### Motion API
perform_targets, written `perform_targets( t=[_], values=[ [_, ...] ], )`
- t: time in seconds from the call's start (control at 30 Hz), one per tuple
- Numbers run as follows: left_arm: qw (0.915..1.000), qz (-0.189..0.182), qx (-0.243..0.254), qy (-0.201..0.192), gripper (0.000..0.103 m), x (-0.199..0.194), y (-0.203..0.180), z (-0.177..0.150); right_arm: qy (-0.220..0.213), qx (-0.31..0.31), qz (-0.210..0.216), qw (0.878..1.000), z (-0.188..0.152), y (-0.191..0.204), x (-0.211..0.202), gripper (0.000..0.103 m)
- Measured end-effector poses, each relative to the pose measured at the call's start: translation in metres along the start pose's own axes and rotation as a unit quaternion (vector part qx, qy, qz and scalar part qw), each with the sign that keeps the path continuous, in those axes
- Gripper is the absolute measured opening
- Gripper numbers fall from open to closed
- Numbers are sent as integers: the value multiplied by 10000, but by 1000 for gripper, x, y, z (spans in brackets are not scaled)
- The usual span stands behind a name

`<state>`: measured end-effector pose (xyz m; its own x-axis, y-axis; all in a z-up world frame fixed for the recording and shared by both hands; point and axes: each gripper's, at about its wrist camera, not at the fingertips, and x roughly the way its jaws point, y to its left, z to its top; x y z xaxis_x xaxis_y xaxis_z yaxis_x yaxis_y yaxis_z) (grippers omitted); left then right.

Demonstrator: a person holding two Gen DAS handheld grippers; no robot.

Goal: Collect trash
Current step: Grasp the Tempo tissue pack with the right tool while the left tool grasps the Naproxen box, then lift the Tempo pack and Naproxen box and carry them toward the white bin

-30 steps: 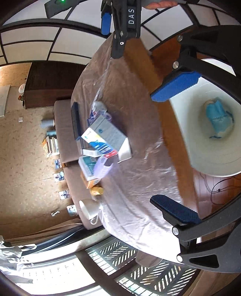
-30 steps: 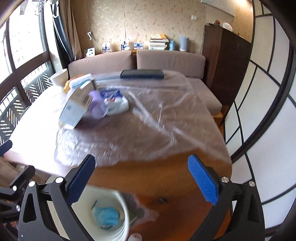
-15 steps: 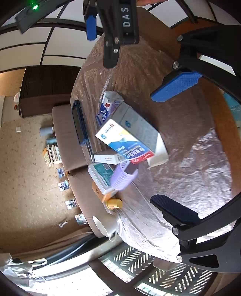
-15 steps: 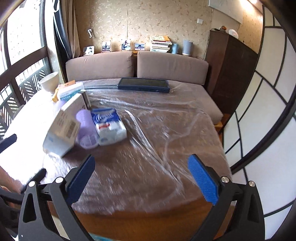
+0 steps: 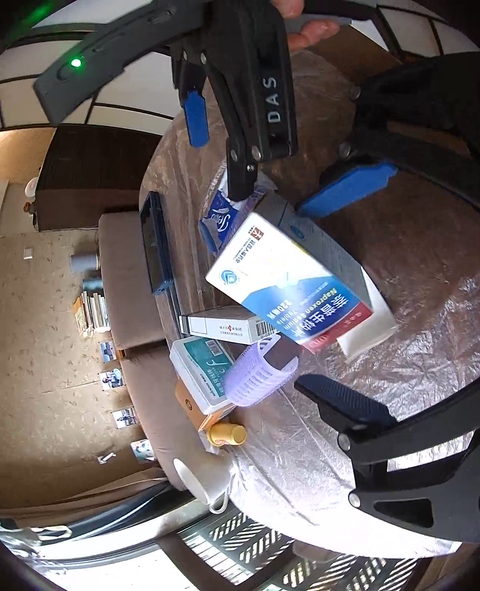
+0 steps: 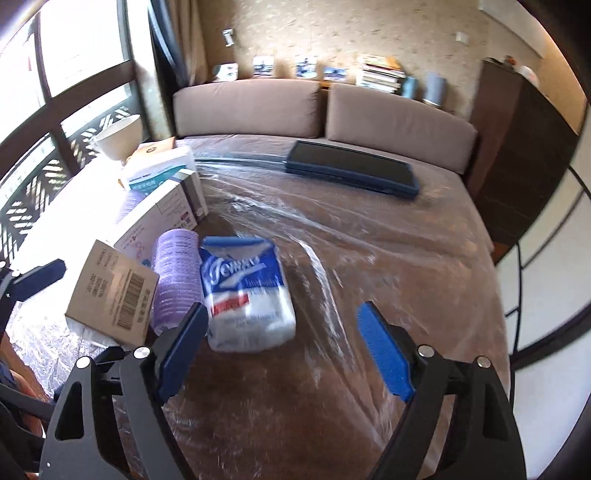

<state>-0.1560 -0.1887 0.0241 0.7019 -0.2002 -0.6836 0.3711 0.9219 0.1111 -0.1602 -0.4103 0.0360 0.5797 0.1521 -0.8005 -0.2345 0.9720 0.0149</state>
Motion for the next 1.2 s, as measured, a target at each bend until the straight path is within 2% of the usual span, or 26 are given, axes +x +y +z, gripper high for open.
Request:
perform_targets(
  t=[0.1,0.23,0.3,0.37,0.47,0.6,0.73,1.2],
  values=[
    [9999,-44,-108,118,73,6,4,1,109,-128,150,9997,7,2,10,82],
    [9991,-30,-346,224,72,13,11,2,273,-262,236,9990,8,9,22,81],
    [9988,-48,-413,265,72,15,13,2,322,-286,229,9988,6,10,26,76],
    [9991,-23,-341,262,72,17,12,3,376,-274,289,9985,3,10,30,64],
    [9992,-23,-253,309,71,21,11,4,299,-299,275,9987,2,11,29,52],
    [9979,-212,-450,423,48,24,15,3,140,-107,395,9991,-1,6,21,50],
    [9962,-379,-650,447,48,22,21,2,22,98,495,9987,-3,1,11,49],
    [9939,-405,-945,392,48,-3,25,-3,-114,535,529,9971,-20,-4,-20,49]
  ],
)
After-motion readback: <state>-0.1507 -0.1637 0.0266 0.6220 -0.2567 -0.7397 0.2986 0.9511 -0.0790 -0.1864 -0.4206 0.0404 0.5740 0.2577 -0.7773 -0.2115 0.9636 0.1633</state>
